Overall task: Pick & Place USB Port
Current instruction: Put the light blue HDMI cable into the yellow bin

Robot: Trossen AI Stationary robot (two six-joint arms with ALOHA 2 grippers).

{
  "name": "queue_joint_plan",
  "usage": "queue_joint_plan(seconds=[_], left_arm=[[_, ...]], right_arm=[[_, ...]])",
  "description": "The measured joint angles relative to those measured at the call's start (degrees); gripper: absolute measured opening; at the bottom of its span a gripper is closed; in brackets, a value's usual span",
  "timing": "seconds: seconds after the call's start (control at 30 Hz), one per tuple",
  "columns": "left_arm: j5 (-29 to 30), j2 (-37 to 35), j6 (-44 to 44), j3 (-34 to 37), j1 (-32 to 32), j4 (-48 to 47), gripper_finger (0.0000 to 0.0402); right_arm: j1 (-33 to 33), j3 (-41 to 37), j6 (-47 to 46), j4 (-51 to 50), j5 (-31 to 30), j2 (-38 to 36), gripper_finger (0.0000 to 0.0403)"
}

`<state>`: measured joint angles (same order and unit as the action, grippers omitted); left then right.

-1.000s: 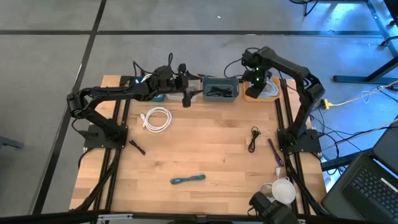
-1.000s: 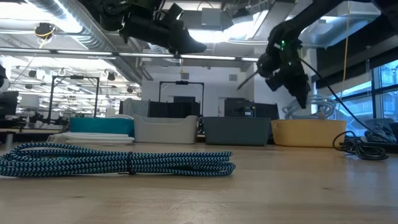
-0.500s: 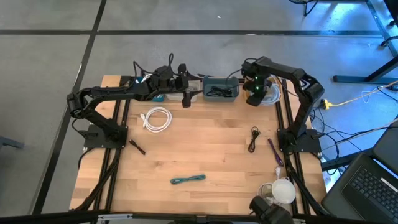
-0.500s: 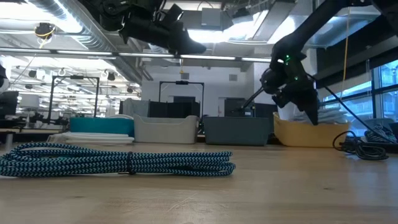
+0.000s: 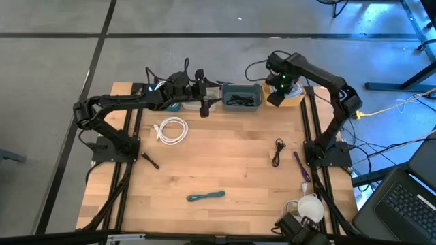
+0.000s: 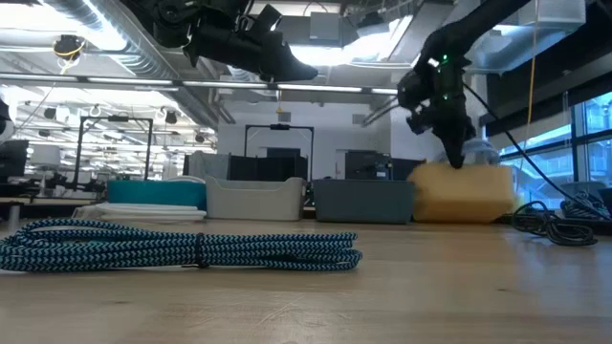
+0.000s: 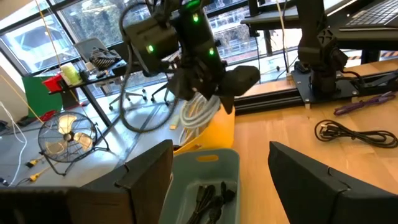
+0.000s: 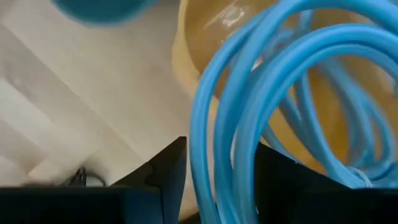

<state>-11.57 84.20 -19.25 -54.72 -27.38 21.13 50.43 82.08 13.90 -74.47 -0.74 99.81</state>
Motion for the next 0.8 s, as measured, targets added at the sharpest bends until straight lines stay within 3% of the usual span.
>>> queue_joint_plan(seconds=[0.5, 0.8], left_arm=[[-0.02, 0.0, 0.0, 0.0, 0.07, -0.17, 0.0253], [-0.02, 0.0, 0.02, 0.0, 0.07, -0.39, 0.0253]], right_arm=[[-0.42, 0.05, -3.23, 0.92, 0.48, -1.05, 0.0163], [-0.42, 0.05, -5.21, -4.57, 3.74, -1.09, 0.0163]])
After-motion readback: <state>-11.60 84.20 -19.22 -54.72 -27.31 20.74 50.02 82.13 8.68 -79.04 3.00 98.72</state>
